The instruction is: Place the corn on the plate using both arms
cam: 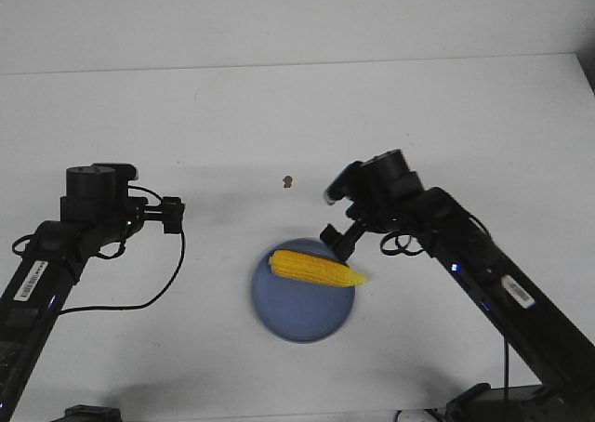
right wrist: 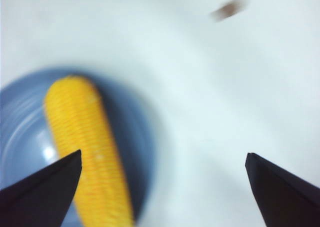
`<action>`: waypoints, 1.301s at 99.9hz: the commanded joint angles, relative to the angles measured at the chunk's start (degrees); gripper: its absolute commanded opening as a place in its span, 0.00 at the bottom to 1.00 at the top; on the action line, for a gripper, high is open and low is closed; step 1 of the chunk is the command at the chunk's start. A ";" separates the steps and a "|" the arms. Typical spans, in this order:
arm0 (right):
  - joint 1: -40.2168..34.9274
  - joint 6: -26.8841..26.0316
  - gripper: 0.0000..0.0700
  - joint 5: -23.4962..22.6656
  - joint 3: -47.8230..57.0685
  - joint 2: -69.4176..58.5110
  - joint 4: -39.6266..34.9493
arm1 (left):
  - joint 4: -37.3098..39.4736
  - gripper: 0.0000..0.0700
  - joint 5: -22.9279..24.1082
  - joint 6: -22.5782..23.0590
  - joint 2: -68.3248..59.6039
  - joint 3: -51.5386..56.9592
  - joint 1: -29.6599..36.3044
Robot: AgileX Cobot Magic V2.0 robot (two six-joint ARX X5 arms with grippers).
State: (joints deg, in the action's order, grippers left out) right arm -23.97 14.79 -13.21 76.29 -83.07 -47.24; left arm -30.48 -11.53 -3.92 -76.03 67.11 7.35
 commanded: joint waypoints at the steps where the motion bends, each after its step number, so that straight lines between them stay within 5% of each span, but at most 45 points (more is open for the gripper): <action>1: 2.67 -1.88 1.00 0.17 0.83 2.08 0.48 | 0.15 0.85 -0.07 0.22 -0.70 0.52 0.00; 21: 11.82 -3.15 1.00 0.20 -1.62 11.76 2.97 | 2.40 0.85 0.13 0.17 0.94 -1.38 0.00; 53: 23.02 -8.52 1.00 1.92 -22.47 33.09 19.78 | 15.41 0.85 5.35 -0.46 14.34 -16.28 -0.07; 87: 24.30 -11.56 1.00 2.97 -44.68 56.54 31.10 | 23.43 1.00 7.10 -2.43 31.52 -30.47 -0.07; 109: 24.30 -12.46 1.00 8.72 -46.58 67.32 28.65 | 29.16 1.00 7.15 -5.03 39.91 -39.41 0.02; 130: 24.30 -13.27 1.00 8.76 -46.80 69.16 29.83 | 30.99 1.00 7.50 -4.55 43.41 -40.39 0.04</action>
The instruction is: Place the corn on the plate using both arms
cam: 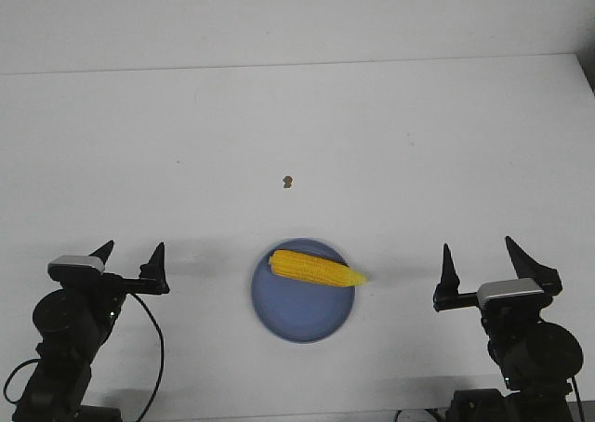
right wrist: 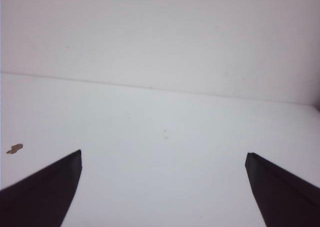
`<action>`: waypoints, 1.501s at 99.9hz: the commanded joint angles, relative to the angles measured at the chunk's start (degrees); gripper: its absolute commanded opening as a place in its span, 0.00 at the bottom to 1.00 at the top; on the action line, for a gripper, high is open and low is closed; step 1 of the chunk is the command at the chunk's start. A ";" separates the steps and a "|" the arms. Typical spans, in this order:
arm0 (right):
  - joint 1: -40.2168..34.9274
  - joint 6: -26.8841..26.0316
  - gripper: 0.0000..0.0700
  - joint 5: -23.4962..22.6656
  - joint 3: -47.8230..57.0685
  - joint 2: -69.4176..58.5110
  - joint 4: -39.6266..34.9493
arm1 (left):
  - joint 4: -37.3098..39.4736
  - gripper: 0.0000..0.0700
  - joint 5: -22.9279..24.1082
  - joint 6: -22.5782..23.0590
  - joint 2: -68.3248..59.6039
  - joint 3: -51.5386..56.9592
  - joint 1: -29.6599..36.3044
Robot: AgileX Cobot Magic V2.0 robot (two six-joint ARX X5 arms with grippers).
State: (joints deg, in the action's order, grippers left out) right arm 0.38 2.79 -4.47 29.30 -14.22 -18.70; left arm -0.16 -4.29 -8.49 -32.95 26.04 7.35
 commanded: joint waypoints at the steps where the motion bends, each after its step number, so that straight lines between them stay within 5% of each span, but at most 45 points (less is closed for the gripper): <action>1: -0.04 -1.36 1.00 0.02 0.20 0.31 1.49 | 0.68 1.00 0.24 0.02 0.42 0.68 0.04; 28: -0.04 -3.56 1.00 0.02 0.20 0.31 1.97 | 0.50 1.00 0.22 0.04 2.86 0.68 0.07; 31: -0.04 -3.91 1.00 0.02 0.20 0.31 1.97 | 0.48 0.94 0.24 0.04 3.21 0.68 0.04; 59: -0.04 -4.11 0.01 0.04 0.20 0.31 1.99 | 0.17 0.16 0.24 0.09 5.44 0.70 0.04; 64: -0.04 -4.11 0.00 0.09 0.20 0.31 2.01 | 0.07 0.00 0.24 0.26 5.46 0.68 0.04; 150: -0.04 -4.09 0.00 0.02 0.20 0.31 2.01 | -0.02 0.02 0.24 0.00 6.14 0.68 0.04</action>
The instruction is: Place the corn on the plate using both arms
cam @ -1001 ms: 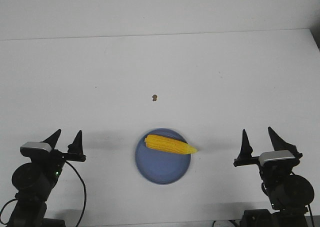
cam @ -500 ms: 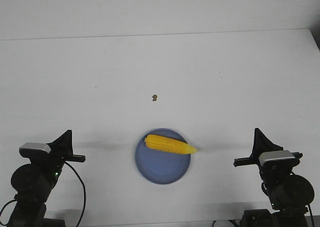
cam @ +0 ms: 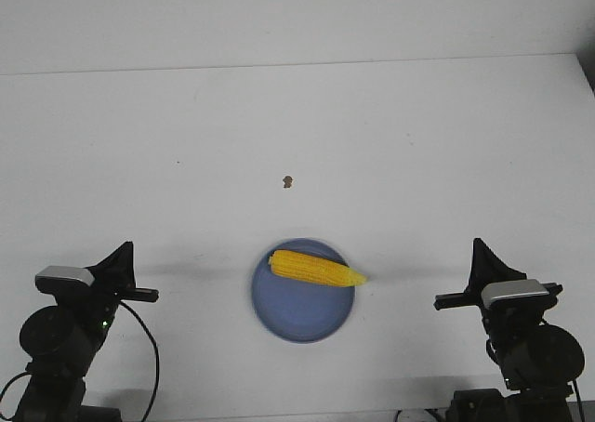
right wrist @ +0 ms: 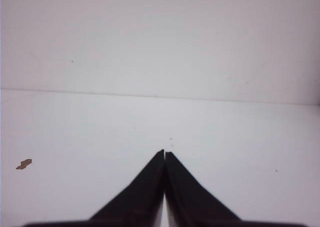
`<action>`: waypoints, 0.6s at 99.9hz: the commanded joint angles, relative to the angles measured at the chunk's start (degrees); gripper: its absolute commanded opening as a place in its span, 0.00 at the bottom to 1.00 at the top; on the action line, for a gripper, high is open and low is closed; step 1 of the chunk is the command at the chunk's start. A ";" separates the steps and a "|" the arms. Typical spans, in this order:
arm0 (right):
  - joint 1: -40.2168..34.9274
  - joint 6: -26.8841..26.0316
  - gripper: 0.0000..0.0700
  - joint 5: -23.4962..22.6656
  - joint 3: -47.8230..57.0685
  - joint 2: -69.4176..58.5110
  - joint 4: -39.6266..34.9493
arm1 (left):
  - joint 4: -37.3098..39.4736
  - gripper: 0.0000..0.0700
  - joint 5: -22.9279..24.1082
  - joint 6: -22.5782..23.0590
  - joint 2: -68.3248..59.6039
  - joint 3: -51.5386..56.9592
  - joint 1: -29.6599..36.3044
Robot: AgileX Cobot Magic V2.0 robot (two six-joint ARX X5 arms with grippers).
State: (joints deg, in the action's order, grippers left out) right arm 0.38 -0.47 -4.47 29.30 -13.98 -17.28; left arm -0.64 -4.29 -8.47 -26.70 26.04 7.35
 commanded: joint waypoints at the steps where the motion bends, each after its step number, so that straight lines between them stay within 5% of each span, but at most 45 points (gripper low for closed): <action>1: -0.04 -0.83 0.00 0.02 0.20 0.07 0.59 | 0.46 0.02 0.22 -0.02 -0.11 0.68 0.04; 33: -0.04 -0.83 0.00 0.04 0.20 0.07 0.59 | 1.11 0.02 0.33 0.24 0.02 0.68 0.04; 48: -0.04 -0.83 0.00 0.02 0.20 0.07 0.59 | 1.14 0.02 7.15 1.77 1.62 -0.02 -0.22; 60: -0.04 -0.83 0.00 0.04 0.20 0.07 0.59 | 1.42 0.02 7.74 1.75 6.03 -2.82 -0.98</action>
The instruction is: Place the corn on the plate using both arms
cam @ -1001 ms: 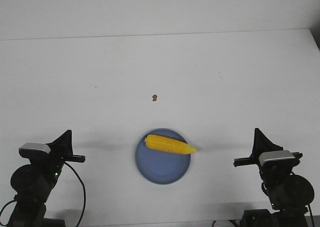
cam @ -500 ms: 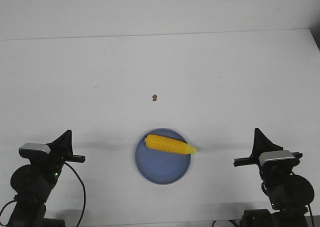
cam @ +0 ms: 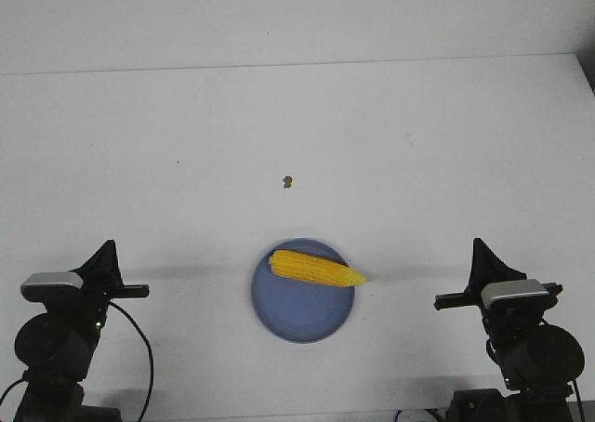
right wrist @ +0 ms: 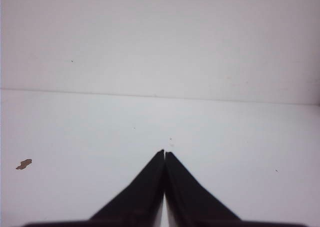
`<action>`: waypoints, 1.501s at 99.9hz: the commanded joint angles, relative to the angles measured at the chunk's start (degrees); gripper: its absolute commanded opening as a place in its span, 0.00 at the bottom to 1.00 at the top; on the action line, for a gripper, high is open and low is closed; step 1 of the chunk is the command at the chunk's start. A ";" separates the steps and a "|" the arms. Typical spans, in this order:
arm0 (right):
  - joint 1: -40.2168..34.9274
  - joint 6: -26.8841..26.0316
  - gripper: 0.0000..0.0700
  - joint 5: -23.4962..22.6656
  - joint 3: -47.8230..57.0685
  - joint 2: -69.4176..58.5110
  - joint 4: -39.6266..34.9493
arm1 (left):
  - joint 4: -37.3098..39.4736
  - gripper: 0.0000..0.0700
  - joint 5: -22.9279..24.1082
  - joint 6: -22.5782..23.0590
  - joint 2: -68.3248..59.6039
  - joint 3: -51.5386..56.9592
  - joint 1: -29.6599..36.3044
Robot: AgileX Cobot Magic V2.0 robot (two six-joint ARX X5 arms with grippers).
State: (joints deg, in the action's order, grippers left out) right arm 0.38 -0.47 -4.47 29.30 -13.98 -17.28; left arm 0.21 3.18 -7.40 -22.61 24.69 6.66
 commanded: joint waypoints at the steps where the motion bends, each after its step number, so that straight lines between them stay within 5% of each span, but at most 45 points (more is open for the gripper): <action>1: -0.04 -0.83 0.00 0.02 0.20 0.07 0.59 | 0.66 0.02 0.26 0.68 2.34 -1.77 -0.37; 61: -0.04 -0.85 0.00 0.04 0.20 0.07 0.59 | 7.30 0.02 -5.07 -1.38 22.45 -23.10 -4.35; 150: -0.04 -0.83 0.00 0.04 0.20 0.07 0.66 | 7.54 0.02 -7.26 -1.27 22.43 -23.89 -4.39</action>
State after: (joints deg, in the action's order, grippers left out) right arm 0.38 -0.47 -4.47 29.30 -13.96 -17.26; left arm 7.22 -3.97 -8.49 -0.25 1.93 2.37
